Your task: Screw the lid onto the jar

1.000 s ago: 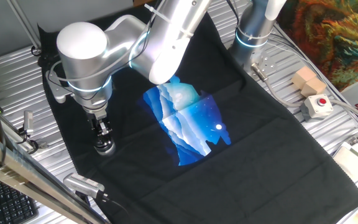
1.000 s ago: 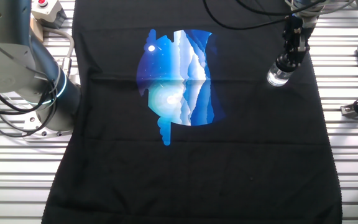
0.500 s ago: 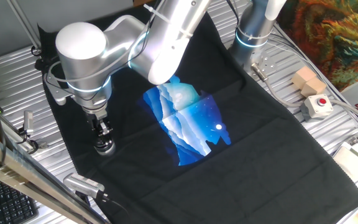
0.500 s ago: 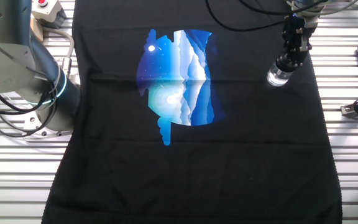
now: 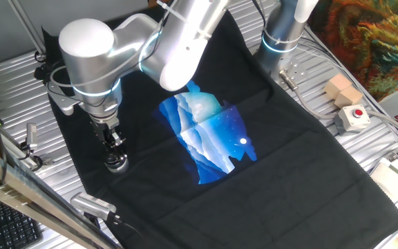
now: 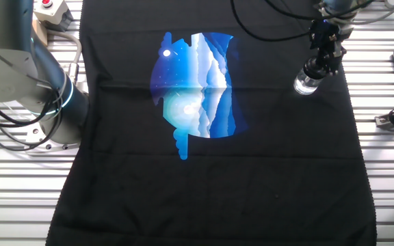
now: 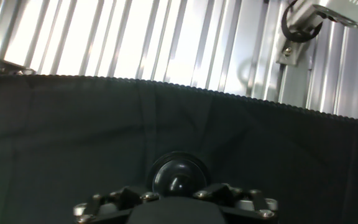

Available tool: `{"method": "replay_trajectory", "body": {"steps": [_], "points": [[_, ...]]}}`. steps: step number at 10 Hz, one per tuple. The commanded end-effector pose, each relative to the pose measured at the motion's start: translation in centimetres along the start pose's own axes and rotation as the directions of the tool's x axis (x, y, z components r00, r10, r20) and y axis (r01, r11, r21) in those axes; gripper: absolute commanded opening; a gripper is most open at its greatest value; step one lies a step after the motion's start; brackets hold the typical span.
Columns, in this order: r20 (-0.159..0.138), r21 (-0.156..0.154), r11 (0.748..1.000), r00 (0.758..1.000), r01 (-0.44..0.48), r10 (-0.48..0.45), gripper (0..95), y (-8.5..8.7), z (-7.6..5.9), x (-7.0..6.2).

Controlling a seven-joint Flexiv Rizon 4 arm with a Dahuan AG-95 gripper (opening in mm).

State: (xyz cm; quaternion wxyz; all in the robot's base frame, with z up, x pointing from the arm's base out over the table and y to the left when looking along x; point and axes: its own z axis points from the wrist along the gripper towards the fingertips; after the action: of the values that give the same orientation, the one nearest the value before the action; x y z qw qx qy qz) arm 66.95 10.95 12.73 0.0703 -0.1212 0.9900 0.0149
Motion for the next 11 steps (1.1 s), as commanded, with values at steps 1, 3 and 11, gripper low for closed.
{"method": "replay_trajectory", "body": {"steps": [1,3,11], "points": [[-0.003,0.004,1.000,1.000,-0.006,0.006,95.0,-0.05,0.14,-0.08],[-0.003,0.004,1.000,1.000,-0.009,0.009,95.0,-0.07,0.23,-0.06],[-0.042,0.002,0.999,0.999,-0.034,0.034,95.0,-0.07,0.64,-0.13]]}}
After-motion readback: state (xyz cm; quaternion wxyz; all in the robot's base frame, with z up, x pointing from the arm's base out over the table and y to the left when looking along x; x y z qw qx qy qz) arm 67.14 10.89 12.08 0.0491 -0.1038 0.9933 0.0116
